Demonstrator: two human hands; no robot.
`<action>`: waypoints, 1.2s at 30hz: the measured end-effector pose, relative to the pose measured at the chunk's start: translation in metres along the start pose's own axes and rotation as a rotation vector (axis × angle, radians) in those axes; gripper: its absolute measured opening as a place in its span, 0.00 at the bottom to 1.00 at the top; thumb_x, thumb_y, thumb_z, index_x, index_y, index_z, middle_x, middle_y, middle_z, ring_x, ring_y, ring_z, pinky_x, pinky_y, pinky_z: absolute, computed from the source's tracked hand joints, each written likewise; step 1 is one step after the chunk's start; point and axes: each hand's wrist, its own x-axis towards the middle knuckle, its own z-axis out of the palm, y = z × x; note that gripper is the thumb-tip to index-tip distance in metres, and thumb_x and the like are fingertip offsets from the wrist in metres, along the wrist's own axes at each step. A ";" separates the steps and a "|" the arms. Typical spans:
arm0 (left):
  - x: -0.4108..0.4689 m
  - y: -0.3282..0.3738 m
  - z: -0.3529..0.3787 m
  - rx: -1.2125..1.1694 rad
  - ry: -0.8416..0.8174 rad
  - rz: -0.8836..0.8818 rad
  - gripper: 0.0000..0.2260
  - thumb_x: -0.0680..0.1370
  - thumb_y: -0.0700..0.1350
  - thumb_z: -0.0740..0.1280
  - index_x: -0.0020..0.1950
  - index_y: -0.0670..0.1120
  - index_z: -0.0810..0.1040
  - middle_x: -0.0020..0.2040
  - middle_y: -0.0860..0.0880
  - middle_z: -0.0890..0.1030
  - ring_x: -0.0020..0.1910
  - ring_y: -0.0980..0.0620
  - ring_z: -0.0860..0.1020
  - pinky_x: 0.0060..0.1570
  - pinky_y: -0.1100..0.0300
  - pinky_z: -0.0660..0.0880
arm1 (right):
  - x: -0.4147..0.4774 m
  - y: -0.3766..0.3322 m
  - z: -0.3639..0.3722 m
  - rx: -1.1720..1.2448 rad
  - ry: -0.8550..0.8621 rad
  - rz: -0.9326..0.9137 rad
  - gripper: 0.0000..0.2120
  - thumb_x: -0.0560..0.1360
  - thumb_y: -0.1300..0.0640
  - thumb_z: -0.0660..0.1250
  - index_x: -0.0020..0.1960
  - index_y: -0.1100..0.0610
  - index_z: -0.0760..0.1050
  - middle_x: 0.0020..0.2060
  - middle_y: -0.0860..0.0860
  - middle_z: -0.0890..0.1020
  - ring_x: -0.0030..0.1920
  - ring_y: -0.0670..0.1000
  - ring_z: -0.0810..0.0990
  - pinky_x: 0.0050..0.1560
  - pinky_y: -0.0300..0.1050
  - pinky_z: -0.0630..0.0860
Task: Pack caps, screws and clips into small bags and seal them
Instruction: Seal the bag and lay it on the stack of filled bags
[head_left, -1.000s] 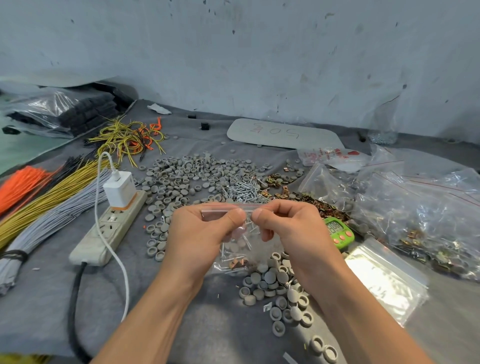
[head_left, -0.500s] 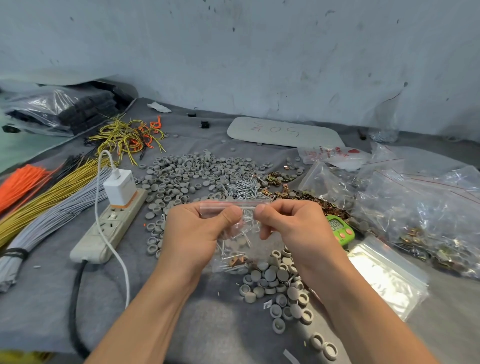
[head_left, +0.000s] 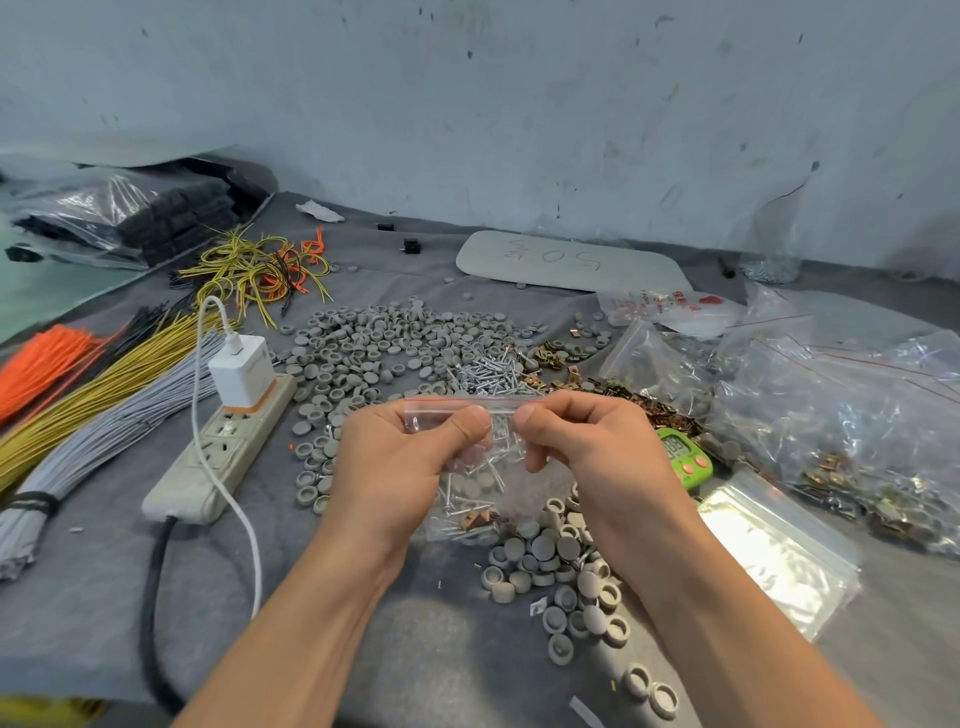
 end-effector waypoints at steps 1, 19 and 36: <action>0.000 0.000 0.000 0.005 0.005 0.004 0.08 0.66 0.46 0.77 0.42 0.43 0.88 0.34 0.44 0.86 0.25 0.59 0.77 0.26 0.70 0.71 | 0.000 0.000 0.000 0.002 -0.002 -0.001 0.11 0.75 0.61 0.75 0.34 0.56 0.84 0.26 0.54 0.78 0.32 0.50 0.74 0.58 0.54 0.74; -0.002 0.002 -0.001 0.045 -0.050 0.086 0.08 0.69 0.34 0.79 0.45 0.43 0.88 0.41 0.43 0.88 0.39 0.50 0.86 0.39 0.64 0.80 | 0.000 -0.002 0.003 -0.082 -0.047 -0.054 0.12 0.75 0.61 0.76 0.34 0.52 0.84 0.24 0.50 0.74 0.29 0.46 0.70 0.34 0.30 0.71; 0.000 0.000 -0.005 0.046 -0.094 0.029 0.13 0.65 0.47 0.78 0.47 0.44 0.89 0.45 0.44 0.88 0.45 0.48 0.86 0.41 0.65 0.79 | -0.002 -0.002 0.004 -0.039 -0.040 -0.035 0.08 0.72 0.62 0.79 0.36 0.53 0.85 0.26 0.48 0.78 0.29 0.46 0.74 0.33 0.32 0.73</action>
